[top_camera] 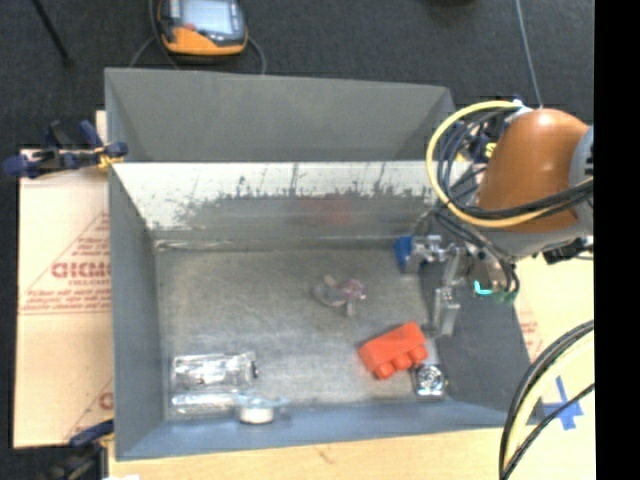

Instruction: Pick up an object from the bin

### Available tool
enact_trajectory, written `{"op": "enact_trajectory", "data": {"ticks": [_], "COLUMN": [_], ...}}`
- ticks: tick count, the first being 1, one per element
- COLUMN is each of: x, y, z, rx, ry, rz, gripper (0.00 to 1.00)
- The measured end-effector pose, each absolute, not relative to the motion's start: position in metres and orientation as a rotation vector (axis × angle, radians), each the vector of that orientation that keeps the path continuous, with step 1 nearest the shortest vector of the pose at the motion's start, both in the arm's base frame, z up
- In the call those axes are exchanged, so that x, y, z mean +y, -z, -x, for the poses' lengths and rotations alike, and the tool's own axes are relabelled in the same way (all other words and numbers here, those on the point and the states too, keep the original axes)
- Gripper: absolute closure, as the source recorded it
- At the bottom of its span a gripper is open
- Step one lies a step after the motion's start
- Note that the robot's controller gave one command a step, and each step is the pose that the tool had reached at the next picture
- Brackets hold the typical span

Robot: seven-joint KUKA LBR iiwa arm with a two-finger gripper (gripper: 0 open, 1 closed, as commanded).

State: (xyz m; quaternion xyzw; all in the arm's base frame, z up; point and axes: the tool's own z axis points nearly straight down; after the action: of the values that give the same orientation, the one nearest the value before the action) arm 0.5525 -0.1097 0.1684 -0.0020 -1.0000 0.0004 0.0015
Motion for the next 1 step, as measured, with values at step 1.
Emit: {"op": "enact_trajectory", "data": {"ticks": [1], "x": [-0.1027], "y": [-0.0706], "z": [-0.5191], "rx": [-3.076], "ry": [-0.004], "rz": [-0.658], "gripper": [0.0]}}
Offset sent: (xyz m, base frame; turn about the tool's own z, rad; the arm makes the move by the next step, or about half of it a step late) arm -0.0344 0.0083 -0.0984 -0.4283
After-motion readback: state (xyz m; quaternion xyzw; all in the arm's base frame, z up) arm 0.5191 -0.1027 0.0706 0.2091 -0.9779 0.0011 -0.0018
